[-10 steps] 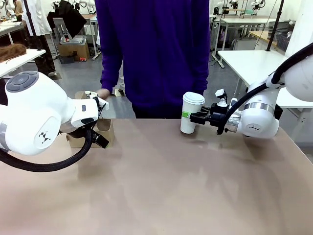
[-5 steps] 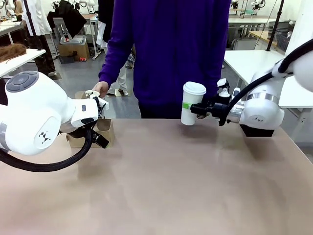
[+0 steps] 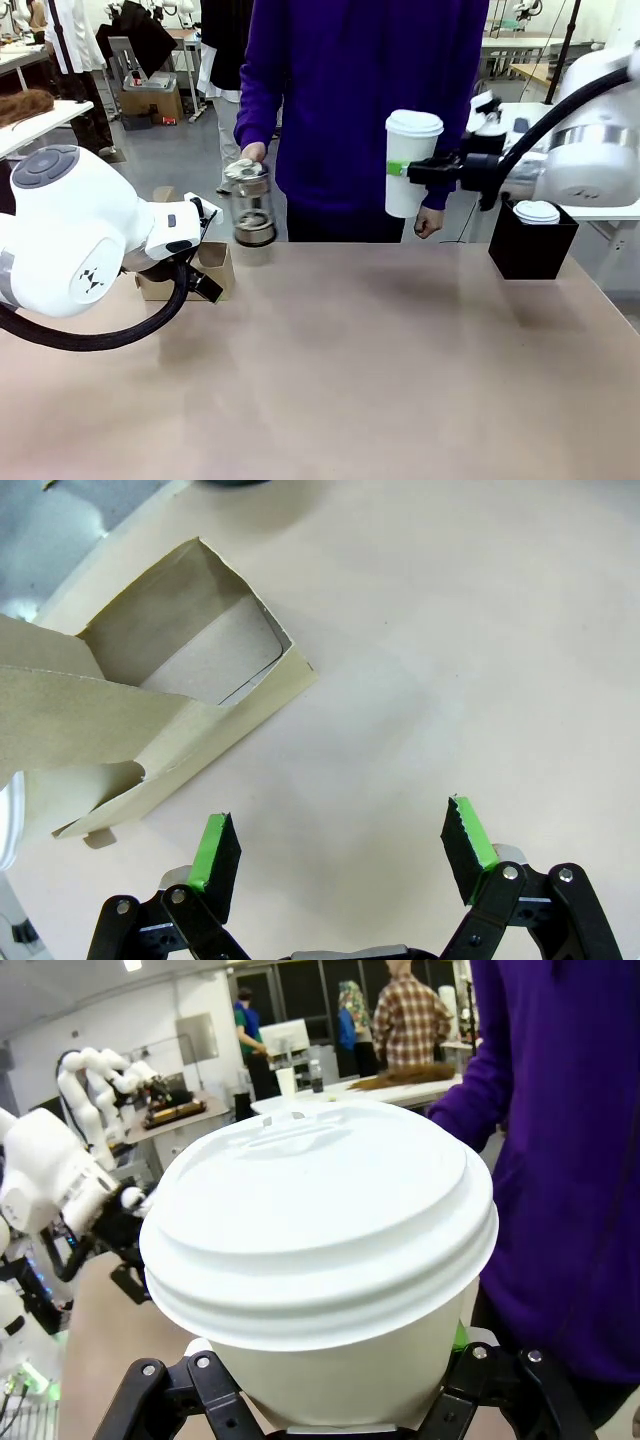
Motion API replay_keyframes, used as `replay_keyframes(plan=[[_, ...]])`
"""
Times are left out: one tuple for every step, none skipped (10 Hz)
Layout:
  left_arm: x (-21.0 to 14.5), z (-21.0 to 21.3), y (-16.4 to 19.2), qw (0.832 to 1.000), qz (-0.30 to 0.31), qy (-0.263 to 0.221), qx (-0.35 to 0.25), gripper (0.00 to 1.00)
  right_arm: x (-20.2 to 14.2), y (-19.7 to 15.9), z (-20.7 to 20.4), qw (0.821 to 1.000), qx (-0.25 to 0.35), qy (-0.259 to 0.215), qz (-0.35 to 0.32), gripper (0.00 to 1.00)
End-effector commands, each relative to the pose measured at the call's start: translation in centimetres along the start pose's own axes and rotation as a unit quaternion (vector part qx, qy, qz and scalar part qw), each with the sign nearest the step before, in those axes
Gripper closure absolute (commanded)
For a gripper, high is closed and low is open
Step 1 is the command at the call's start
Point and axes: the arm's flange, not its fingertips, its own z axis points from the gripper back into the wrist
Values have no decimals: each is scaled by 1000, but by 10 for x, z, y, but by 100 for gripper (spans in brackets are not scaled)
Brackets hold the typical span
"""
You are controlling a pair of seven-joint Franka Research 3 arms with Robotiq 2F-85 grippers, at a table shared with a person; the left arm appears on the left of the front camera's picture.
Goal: Pour a drink into a cup and package it in a carrier.
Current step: When a person places the Paper Cup Lid on the 600 ml Paper Cup , lift the 600 ml Paper Cup.
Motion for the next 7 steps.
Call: replay_keyframes(plan=[[-1, 0, 0, 1000, 1, 0, -1, 0, 19, 30, 26, 1000, 3, 1, -7, 20], [-1, 0, 0, 1000, 1, 0, -1, 0, 25, 39, 37, 1000, 27, 9, -13, 20], [-1, 0, 0, 1000, 1, 0, -1, 0, 28, 46, 46, 999, 31, 2, -19, 20], [-1, 0, 0, 1000, 1, 0, -1, 0, 28, 50, 51, 1000, 23, -1, -16, 20], [-1, 0, 0, 1000, 1, 0, -1, 0, 28, 52, 55, 1000, 20, -6, -15, 20], [-1, 0, 0, 1000, 1, 0, -1, 0, 29, 52, 56, 999, 22, -22, -15, 20], [-1, 0, 0, 1000, 1, 0, -1, 0, 25, 49, 51, 1000, 18, -5, -3, 20]])
